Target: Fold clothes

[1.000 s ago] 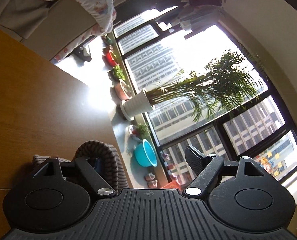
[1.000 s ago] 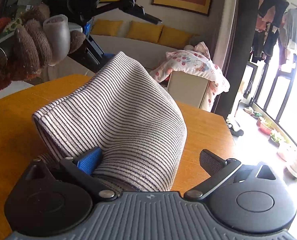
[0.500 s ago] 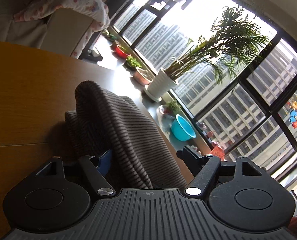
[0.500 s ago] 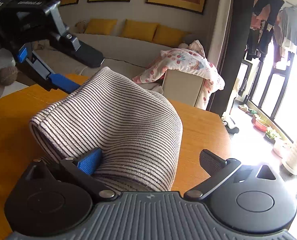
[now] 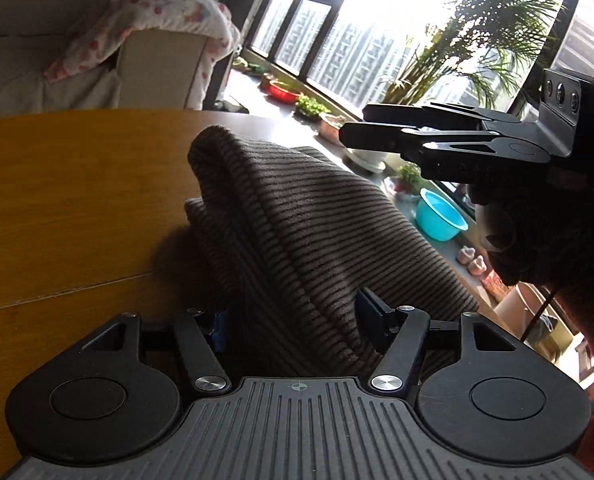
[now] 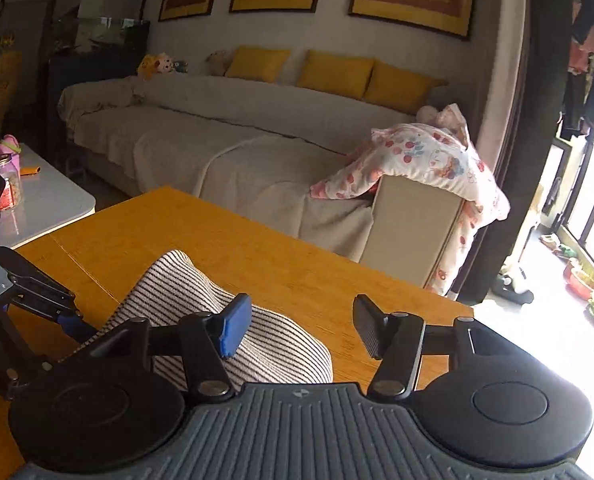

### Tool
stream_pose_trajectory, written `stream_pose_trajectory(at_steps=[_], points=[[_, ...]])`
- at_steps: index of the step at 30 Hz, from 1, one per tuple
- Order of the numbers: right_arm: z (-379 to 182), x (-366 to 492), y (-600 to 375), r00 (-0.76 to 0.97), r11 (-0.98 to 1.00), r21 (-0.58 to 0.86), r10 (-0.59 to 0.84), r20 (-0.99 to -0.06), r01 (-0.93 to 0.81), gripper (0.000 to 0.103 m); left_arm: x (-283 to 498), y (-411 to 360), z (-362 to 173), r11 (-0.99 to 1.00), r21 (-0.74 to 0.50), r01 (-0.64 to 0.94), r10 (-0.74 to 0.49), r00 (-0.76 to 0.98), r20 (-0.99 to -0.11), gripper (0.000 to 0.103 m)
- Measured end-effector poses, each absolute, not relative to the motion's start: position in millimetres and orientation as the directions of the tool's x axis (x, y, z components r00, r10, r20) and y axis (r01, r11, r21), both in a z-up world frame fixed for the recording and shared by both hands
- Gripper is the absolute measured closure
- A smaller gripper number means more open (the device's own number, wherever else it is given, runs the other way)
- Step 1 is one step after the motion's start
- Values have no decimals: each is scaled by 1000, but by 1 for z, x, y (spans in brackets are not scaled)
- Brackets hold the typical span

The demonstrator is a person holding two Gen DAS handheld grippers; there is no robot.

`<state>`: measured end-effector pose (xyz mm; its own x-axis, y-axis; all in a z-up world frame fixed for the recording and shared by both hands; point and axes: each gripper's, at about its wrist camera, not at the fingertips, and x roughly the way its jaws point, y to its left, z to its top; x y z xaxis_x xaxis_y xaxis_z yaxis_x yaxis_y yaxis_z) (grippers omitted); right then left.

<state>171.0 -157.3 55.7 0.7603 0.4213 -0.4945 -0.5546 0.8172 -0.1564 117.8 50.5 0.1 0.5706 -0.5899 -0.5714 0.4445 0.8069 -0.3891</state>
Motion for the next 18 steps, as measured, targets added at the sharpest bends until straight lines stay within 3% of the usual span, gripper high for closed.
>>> stream_pose_trajectory(at_steps=[2,5,8,10,12,14,18], points=[[50,202,-152,674,782,-79,475,-566,-618,32,115,51,1,809,-376,452,-586,574,-571,35],[35,224,-144,583,745,-17,506,-636,-666,30,114,51,1,810,-362,462,-584,576,-572,34],[19,221,-132,570,727,-70,471,-674,-683,52,116,53,-1,804,-379,459,-593,567,-572,31],[20,203,-127,618,714,-152,454,-643,-683,72,117,53,-2,804,-377,460,-593,566,-572,29],[24,192,-127,662,713,-222,427,-616,-666,84,117,53,-3,804,-372,464,-592,568,-572,29],[28,181,-128,705,709,-290,401,-585,-644,86,116,53,-3,807,-366,463,-587,574,-571,29],[9,186,-134,712,711,-330,335,-617,-621,86,115,52,-3,816,-356,456,-576,585,-571,28]])
